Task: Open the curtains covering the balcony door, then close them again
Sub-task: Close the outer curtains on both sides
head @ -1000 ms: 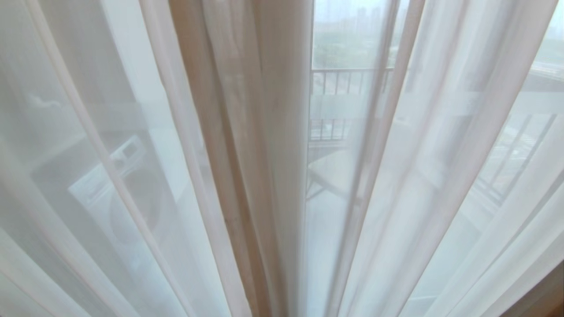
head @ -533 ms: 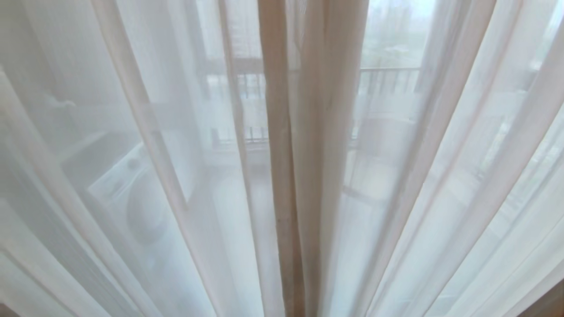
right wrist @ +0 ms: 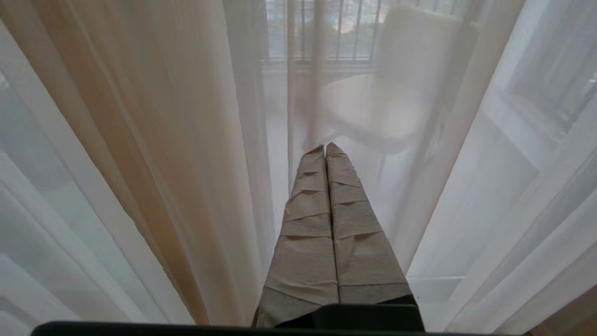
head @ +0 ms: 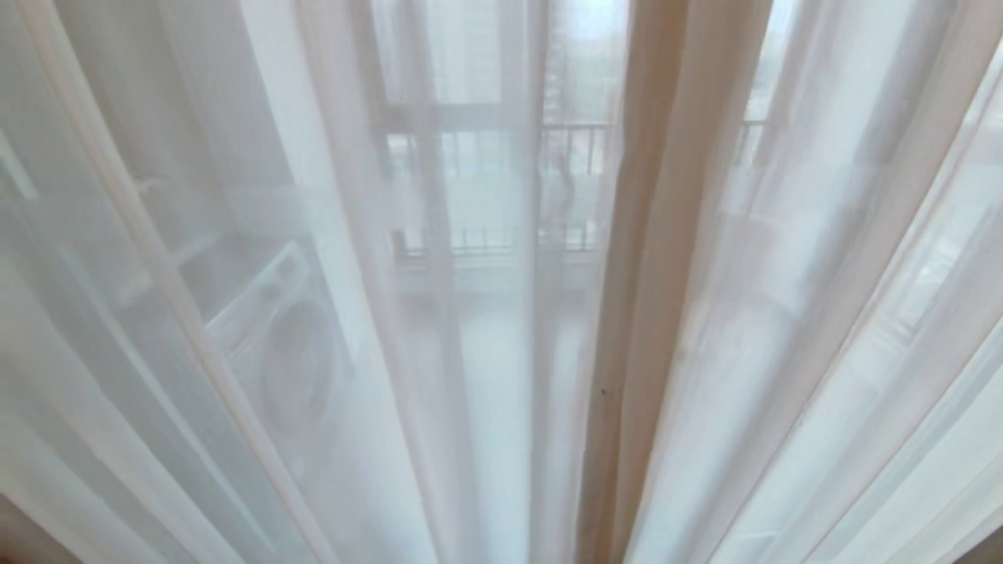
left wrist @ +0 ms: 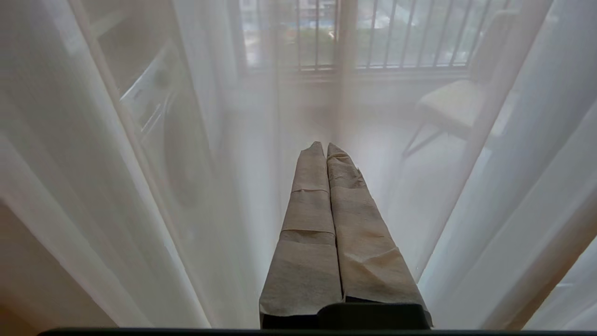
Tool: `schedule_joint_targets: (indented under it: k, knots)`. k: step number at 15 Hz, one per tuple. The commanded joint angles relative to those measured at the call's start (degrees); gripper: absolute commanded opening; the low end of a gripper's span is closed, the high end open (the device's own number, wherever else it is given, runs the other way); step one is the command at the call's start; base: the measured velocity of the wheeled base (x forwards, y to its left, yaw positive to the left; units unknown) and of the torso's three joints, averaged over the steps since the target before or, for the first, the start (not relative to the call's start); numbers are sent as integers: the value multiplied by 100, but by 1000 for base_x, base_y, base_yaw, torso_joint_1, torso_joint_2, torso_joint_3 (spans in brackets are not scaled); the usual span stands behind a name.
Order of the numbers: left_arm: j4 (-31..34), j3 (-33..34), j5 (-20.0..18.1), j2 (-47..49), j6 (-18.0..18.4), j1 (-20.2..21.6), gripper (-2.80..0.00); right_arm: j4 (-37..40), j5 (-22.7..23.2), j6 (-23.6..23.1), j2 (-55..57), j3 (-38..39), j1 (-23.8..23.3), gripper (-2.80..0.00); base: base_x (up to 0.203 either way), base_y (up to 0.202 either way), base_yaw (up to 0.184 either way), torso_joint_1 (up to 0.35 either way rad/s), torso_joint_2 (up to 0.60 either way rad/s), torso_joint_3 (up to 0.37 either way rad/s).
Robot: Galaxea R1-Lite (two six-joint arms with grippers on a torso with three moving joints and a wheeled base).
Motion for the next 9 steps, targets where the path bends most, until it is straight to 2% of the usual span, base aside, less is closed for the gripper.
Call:
schedule_joint_targets:
  k: [1,9]
  knots:
    - [-2,2,0,-10,-2,-1,-280,-1,2,-4,-1,0,-2,-280,0,189,0,4,4,0]
    - [-2,2,0,-10,-2,-1,-280,-1,-7,13,-1,0,-3,-280,0,190,14,1,3,3]
